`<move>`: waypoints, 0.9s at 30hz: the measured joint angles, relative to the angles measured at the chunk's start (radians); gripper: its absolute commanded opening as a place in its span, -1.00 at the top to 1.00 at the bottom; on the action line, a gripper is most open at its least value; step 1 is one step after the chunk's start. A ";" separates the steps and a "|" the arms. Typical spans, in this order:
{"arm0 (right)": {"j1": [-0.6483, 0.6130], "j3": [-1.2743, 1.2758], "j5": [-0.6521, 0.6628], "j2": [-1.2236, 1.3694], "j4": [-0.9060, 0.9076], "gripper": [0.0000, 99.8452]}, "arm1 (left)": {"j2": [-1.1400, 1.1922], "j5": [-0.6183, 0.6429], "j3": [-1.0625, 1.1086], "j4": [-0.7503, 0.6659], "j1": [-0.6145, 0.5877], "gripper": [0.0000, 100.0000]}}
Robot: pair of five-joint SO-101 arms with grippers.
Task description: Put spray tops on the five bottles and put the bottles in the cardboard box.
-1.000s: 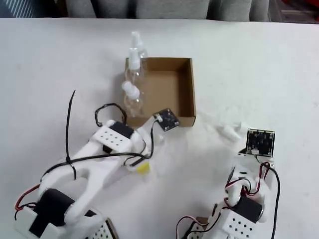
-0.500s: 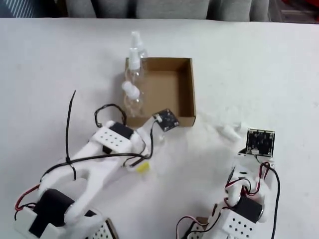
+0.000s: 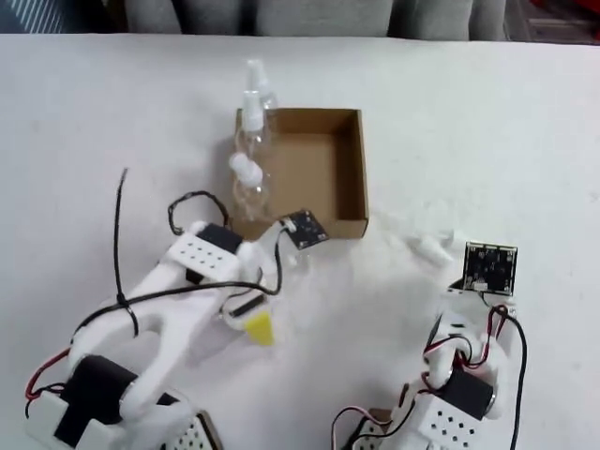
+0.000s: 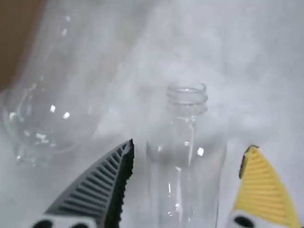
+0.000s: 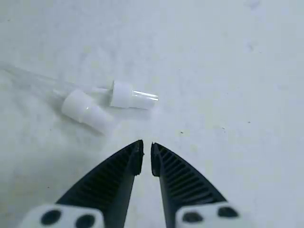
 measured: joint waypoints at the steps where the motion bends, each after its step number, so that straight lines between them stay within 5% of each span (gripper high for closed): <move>1: 0.000 0.000 0.000 0.000 0.000 0.97 | 0.000 -0.009 -0.002 0.000 -0.006 0.31; 27: 0.000 0.000 0.000 0.000 0.009 0.97 | 0.000 -0.098 0.055 -0.123 -0.009 0.32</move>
